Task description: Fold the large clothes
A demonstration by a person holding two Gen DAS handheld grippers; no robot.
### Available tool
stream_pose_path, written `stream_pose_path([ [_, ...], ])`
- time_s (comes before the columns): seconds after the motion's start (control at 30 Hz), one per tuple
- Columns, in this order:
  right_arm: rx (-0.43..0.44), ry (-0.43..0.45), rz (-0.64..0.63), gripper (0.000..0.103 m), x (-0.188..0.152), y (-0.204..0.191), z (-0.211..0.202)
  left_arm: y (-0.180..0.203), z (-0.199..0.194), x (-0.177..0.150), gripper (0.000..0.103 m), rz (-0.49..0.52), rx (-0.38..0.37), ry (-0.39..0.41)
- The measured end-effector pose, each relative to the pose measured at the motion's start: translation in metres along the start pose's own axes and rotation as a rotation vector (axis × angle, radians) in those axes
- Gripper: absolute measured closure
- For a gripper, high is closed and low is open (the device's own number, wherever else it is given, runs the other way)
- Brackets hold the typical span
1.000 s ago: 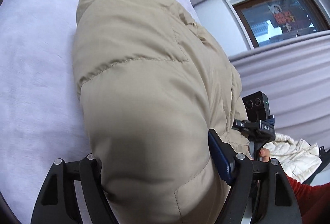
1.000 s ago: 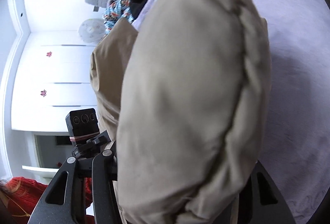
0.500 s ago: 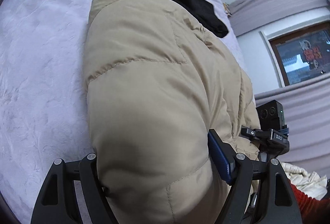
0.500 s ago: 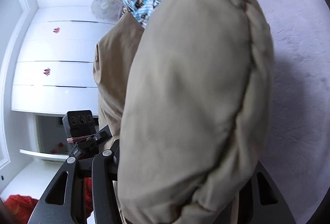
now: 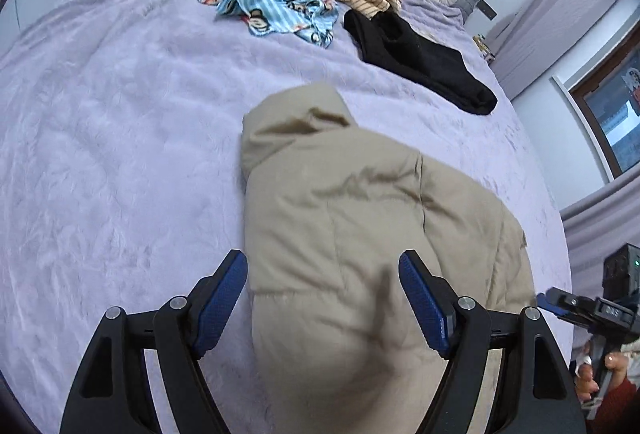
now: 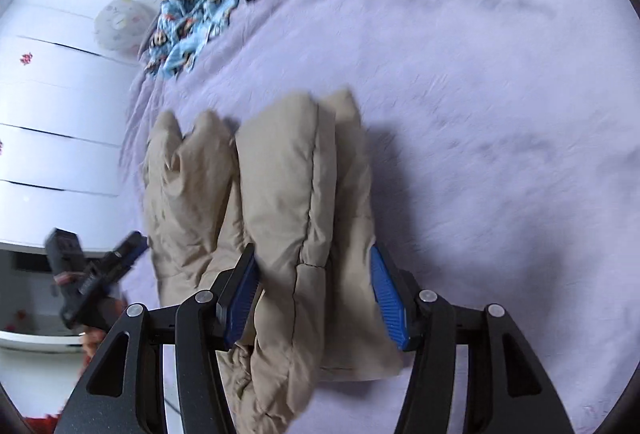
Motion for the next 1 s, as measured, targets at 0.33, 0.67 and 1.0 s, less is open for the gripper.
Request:
stream_pose_path([
  [0.33,0.056,-0.004,-0.230,0.055,-0.041,-0.107,-0.003,0.112,0.097,0.021,0.024,0.198,0.096,-0.075],
  [0.67,-0.108,-0.106,-0.218,0.061,-0.088,-0.071,0.032,0.147,0.115,0.004,0.023,0.312,0.181,-0.096],
  [1.0,-0.120,-0.112,-0.197,0.062,-0.080,-0.070,0.055,0.144,0.074,-0.011,0.021,0.302,0.258,-0.117],
])
Point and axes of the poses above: each gripper's, at about its wrist camera, not at the fingertips, and z roughly the way its jaws point, y to its right, x to its top, the point moved 2 cm from there along z, roughly the way its jaws point, and after that the axes turned 5 degrees about -x, right-handed, at the moved point
